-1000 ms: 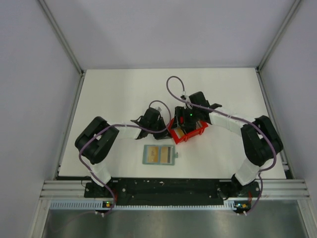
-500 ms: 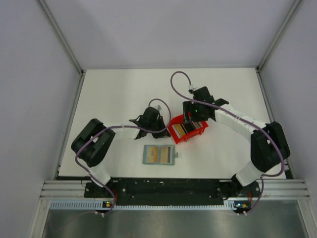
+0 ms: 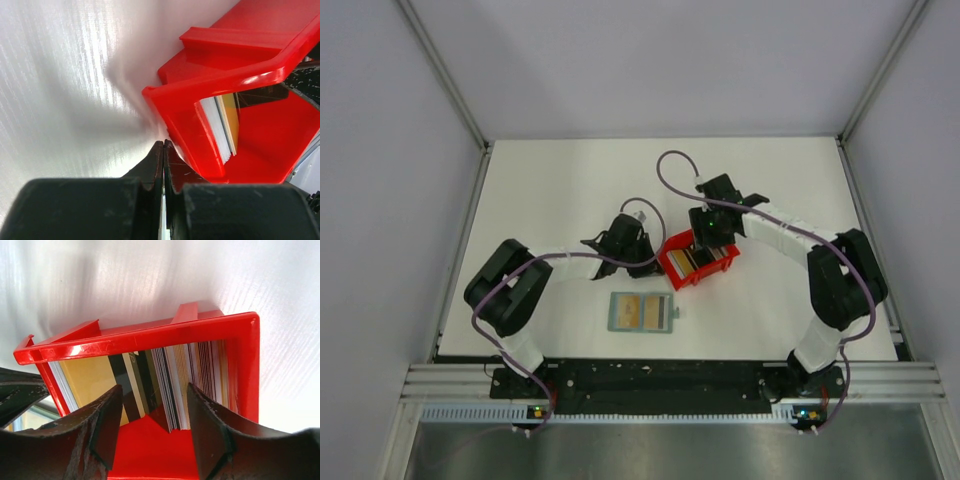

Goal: Put the credit cards into the card holder
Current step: Pick up the credit card from the storage box.

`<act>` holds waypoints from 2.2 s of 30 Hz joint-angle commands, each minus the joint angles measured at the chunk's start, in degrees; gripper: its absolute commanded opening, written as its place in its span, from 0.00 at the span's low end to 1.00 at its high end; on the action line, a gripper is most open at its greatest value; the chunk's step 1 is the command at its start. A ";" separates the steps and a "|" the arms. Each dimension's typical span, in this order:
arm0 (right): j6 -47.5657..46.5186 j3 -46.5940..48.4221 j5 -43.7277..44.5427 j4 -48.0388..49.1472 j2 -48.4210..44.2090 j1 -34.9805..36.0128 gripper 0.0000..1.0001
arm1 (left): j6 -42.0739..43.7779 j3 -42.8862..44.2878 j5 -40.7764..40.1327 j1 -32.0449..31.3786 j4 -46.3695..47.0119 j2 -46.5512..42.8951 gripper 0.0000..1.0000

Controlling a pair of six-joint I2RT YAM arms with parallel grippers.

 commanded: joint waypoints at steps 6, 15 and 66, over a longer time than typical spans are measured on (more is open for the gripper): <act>0.54 1.80 -11.87 -0.46 0.03 -0.16 0.41 | 0.41 3.39 2.00 -0.17 2.27 0.03 0.02; 2.29 0.84 -19.96 0.50 -0.15 -0.08 0.36 | 0.06 3.57 2.35 -0.25 2.63 0.12 0.02; 3.79 -0.31 -25.15 5.95 1.70 -1.13 0.48 | 0.24 4.36 2.79 -0.25 1.92 0.29 0.01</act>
